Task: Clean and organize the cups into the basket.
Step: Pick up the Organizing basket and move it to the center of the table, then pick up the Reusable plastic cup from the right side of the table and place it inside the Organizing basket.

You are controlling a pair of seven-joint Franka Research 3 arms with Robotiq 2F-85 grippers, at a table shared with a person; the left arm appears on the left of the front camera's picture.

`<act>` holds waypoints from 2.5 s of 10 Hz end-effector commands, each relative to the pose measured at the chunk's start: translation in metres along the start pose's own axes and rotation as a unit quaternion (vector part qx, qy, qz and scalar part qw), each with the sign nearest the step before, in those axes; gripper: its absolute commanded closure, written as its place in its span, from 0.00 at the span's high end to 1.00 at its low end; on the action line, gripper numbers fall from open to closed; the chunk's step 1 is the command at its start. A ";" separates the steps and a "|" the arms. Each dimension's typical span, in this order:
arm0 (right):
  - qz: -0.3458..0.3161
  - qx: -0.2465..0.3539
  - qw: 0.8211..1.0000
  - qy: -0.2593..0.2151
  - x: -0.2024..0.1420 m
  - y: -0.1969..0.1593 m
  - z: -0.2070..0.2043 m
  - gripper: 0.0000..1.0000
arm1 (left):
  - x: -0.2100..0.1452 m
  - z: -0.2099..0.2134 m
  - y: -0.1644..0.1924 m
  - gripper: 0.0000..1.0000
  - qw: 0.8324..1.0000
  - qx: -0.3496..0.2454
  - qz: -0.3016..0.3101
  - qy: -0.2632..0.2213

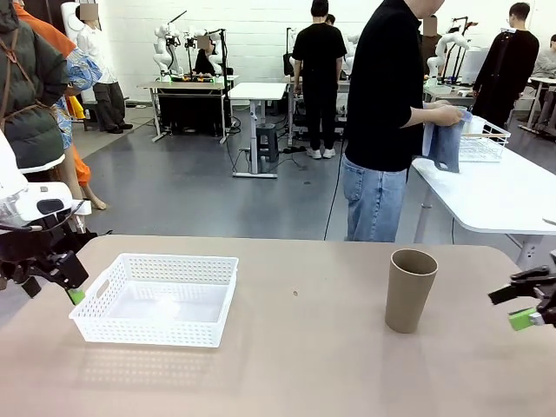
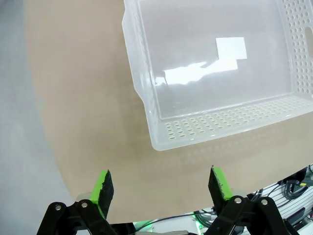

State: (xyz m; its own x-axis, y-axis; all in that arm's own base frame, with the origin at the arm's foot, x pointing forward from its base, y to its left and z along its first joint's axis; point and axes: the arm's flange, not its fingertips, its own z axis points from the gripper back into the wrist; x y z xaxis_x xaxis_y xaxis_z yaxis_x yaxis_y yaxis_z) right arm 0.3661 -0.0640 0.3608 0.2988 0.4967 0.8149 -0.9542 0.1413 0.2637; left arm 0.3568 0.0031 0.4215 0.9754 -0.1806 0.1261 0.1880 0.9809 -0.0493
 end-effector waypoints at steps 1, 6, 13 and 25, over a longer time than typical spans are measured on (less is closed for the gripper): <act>0.045 0.036 0.998 -0.041 -0.021 -0.040 -0.007 1.00 | 0.007 -0.008 -0.011 1.00 1.000 -0.004 0.015 -0.009; 0.063 -0.029 0.996 -0.055 -0.030 -0.070 -0.027 1.00 | 0.010 -0.022 -0.019 1.00 1.000 -0.003 0.013 0.006; 0.044 -0.033 0.998 -0.028 -0.031 -0.089 -0.063 1.00 | 0.008 -0.019 -0.017 1.00 1.000 -0.004 0.006 0.013; 0.103 -0.047 0.991 -0.075 -0.029 -0.104 -0.077 1.00 | 0.040 -0.036 -0.002 1.00 0.997 -0.007 0.073 0.010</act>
State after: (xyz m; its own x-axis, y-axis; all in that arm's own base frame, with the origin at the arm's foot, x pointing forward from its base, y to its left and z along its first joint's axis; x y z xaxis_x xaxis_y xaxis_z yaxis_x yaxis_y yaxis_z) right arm 0.4474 -0.0284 0.2782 0.1431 0.4295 0.8917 -0.9857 0.1430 0.0893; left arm 0.3882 -0.0054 0.3868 0.9935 -0.0759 0.0844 0.0816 0.9944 -0.0666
